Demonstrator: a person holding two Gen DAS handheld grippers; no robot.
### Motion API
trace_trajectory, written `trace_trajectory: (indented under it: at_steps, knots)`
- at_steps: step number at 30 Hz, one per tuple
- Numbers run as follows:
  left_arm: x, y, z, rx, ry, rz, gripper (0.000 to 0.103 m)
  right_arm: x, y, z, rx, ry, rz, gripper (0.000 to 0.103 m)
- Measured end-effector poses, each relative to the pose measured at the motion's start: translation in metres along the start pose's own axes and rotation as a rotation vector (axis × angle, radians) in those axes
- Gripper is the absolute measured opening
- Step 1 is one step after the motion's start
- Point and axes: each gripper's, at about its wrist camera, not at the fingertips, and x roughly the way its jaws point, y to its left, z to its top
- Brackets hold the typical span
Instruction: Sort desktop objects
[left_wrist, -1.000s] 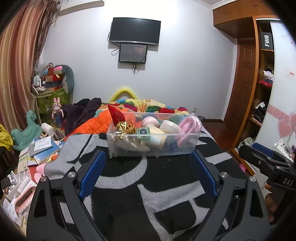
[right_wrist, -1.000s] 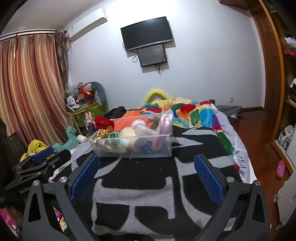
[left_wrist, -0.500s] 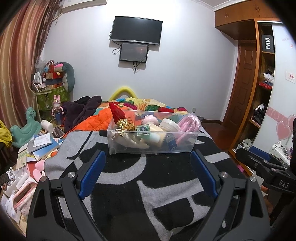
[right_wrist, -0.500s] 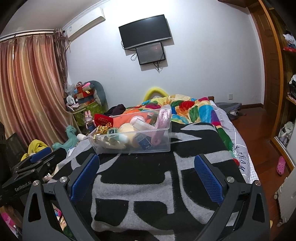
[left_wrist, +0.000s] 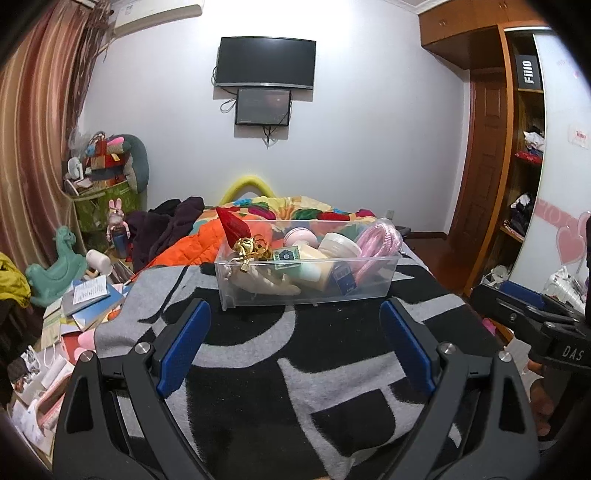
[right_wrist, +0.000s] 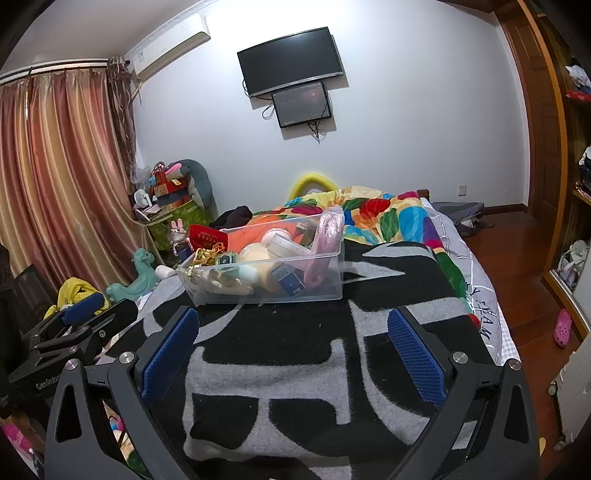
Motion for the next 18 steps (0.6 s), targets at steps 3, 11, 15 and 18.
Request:
trace_trajectory:
  at_steps: [3,11,15,18]
  knots:
    - [0.001,0.0,0.0,0.001,0.008,-0.003,0.094,0.0,0.002,-0.001,-0.004,0.004,0.001,0.102]
    - [0.005,0.008,-0.001,-0.044,0.026,-0.03,0.096,-0.002,0.007,-0.002,-0.022,0.001,0.004,0.102]
    - [0.0,0.012,-0.002,-0.065,-0.009,-0.049,0.096,0.0,0.008,-0.002,-0.018,0.006,0.004,0.102]
    - [0.001,0.014,-0.001,-0.077,-0.001,-0.052,0.098,0.001,0.007,-0.003,-0.015,0.009,0.007,0.102]
